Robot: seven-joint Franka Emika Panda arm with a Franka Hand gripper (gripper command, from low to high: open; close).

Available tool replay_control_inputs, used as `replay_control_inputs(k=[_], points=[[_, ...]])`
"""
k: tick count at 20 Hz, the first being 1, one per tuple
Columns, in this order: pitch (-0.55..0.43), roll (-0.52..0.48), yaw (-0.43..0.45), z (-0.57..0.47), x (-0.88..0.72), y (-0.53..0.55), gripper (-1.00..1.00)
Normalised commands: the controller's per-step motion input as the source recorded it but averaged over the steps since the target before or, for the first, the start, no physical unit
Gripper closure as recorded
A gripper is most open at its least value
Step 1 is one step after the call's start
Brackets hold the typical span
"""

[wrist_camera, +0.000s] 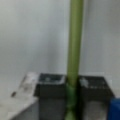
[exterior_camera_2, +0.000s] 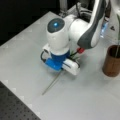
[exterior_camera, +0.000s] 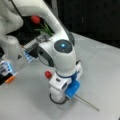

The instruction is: Flower insertion into a vase

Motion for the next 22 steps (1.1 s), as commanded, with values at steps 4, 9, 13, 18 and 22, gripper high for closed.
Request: replay_control_inputs(k=[4,9,13,18,22], points=[[-0.061,0.015,-0.076,0.08,-0.27,0.07,1.0],[-0.13,0.051,-0.117,0.15,-0.36,0.08,1.0],[-0.161,0.068,-0.111,0.13,-0.35,0.07,1.0],[-0.159,0.09,-0.115,0.16,-0.37,0.11,1.0],[-0.115,0.082,-0.104,0.1,-0.32,0.11,1.0]])
